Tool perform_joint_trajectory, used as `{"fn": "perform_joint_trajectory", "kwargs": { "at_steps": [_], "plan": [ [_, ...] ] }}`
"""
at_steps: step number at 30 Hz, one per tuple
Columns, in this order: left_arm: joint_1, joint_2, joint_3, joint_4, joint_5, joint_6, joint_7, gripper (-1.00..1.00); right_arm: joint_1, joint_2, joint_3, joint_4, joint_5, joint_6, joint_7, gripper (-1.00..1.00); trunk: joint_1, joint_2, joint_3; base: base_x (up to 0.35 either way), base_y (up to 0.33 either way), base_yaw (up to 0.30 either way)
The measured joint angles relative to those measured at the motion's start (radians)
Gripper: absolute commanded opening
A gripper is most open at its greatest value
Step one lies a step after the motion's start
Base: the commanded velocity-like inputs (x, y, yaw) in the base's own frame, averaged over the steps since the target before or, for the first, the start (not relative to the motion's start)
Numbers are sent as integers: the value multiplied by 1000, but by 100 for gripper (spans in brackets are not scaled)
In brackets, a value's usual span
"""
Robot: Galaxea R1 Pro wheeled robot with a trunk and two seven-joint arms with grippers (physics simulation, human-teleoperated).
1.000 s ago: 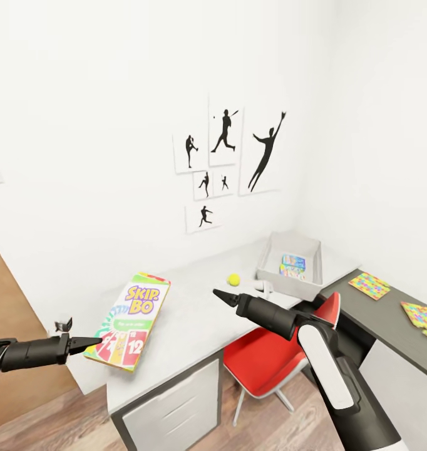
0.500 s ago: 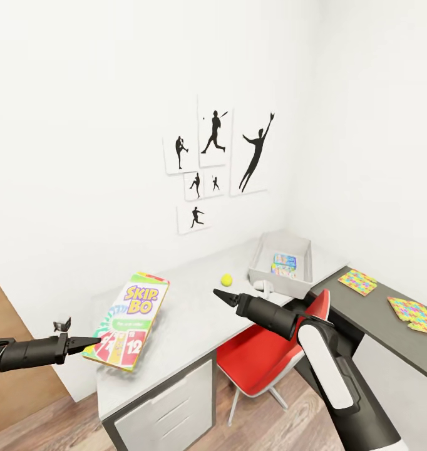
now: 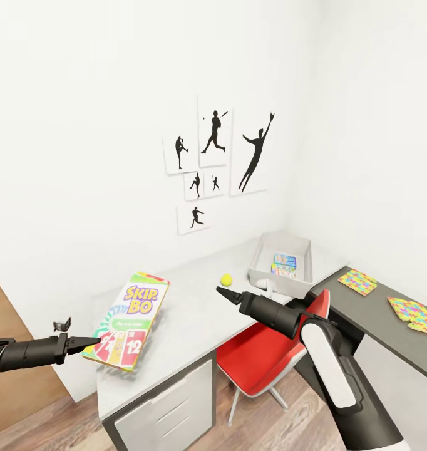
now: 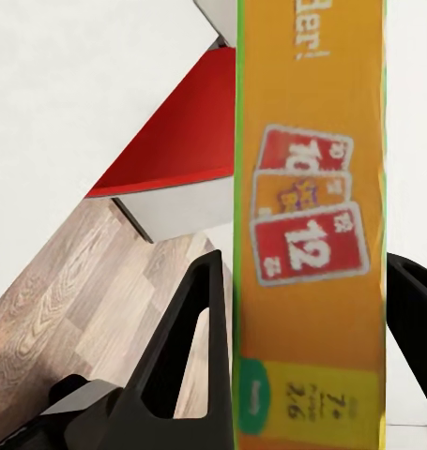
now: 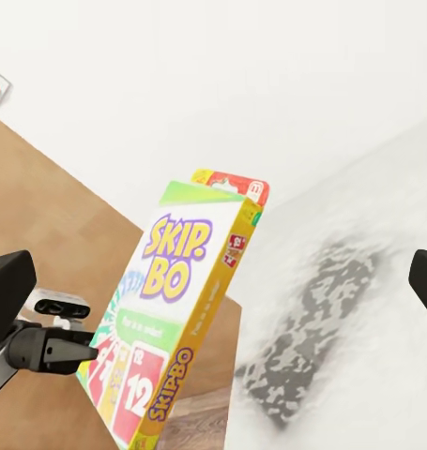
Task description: Put all the toys in the child's room - the three board games (two on the bed and one on the table), the two jigsaw puzzles on the table, and the tennis ball on the table - inside the toy box on the table in the child's room.
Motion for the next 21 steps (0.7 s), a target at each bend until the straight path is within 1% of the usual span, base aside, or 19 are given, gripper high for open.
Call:
{"fn": "perform_joint_trajectory", "kwargs": {
  "at_steps": [7,13,21],
  "plan": [
    [0,-1,1,0,0,0,0,-100,0,-1,-6,4,0,3,0,100,0,0,0,0,0,0],
    [0,-1,0,0,0,0,0,-100,0,-1,-41,7,0,6,0,100,0,0,0,0,0,0],
    [0,-2,-1,0,0,-1,0,-100,0,-1,-46,7,-1,6,0,100,0,0,0,0,0,0]
  ]
}}
